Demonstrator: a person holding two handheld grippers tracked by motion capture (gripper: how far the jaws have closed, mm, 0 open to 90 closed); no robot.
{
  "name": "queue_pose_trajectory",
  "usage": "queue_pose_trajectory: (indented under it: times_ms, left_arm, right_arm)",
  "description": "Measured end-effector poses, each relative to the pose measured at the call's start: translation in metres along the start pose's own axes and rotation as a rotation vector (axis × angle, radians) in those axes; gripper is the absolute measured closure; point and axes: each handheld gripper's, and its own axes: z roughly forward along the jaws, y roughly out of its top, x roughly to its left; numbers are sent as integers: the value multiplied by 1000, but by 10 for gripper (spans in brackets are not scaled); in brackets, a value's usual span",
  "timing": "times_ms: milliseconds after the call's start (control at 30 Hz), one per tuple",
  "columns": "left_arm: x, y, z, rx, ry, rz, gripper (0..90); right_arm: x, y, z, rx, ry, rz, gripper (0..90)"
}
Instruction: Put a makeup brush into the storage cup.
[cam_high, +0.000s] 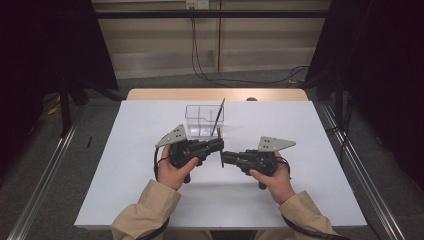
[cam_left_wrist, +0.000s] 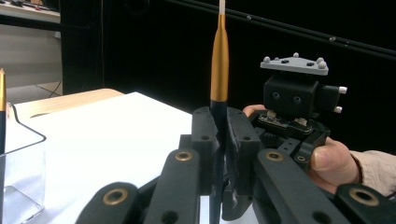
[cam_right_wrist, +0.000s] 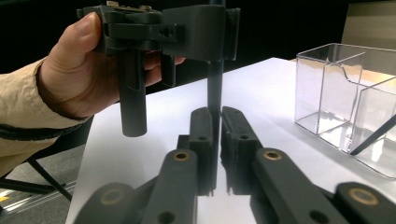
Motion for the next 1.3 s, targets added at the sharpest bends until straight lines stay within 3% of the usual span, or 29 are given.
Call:
queue_pose_trajectory:
  times_ms: [733,1033,1300]
  left_arm:
    - [0,2,-8,-6,17,24,832]
    - [0,1,-10,-8,24,26,831]
    - [0,1,-11,-4,29,35,832]
  right_arm:
    - [-8,2,-13,34,-48,-13,253]
    - [-9,1,-19,48,-53,-22,139]
    - [-12,-1,-30,65,-80,-17,100]
